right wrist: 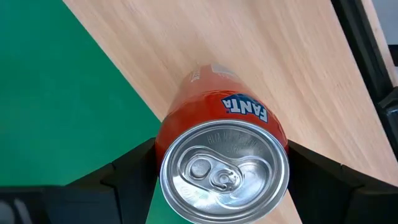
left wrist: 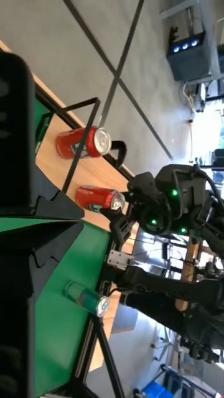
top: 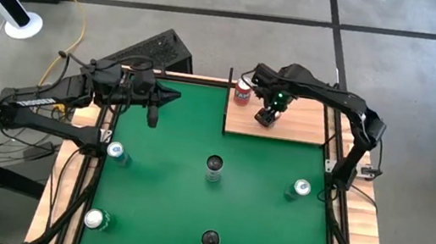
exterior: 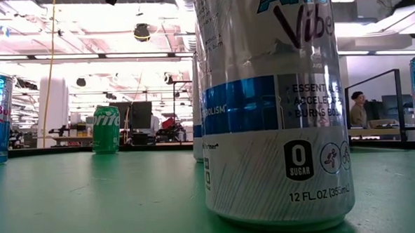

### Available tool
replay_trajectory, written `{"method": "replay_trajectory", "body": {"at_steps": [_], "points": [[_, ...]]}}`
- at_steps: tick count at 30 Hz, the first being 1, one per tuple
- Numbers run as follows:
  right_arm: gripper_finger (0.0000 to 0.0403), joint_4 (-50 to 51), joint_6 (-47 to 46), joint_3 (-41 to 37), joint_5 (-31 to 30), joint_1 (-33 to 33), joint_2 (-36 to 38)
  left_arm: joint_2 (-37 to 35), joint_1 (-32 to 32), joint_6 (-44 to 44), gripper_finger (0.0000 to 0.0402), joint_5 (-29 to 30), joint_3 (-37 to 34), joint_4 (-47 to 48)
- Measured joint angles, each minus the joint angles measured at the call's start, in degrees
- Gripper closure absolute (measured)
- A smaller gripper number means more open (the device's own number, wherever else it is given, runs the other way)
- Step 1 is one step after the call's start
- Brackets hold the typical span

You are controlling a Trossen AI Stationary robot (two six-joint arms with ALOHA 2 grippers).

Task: Place canned beverage on shelf
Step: Put the orange soda can on the shelf aligned with the other orange soda can

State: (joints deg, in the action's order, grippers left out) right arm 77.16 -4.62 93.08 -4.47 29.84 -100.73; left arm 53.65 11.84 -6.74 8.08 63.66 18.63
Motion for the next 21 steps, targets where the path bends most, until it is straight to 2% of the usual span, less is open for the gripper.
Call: {"method": "replay_trajectory", "body": {"at_steps": [7, 15, 21], "points": [[0.0072, 0.2, -1.2, 0.0, 2.4, -0.1, 0.1, 0.0, 0.0, 1.3, 0.0401, -3.4, 0.0, 0.0], [0.0013, -0.3, -1.2, 0.0, 4.3, -0.1, 0.3, 0.0, 0.0, 3.5, 0.0401, -4.4, 0.0, -0.1], [0.0009, -0.4, -1.5, 0.0, 4.3, -0.1, 0.6, 0.0, 0.0, 4.0, 0.0401, -4.7, 0.0, -0.1]]}}
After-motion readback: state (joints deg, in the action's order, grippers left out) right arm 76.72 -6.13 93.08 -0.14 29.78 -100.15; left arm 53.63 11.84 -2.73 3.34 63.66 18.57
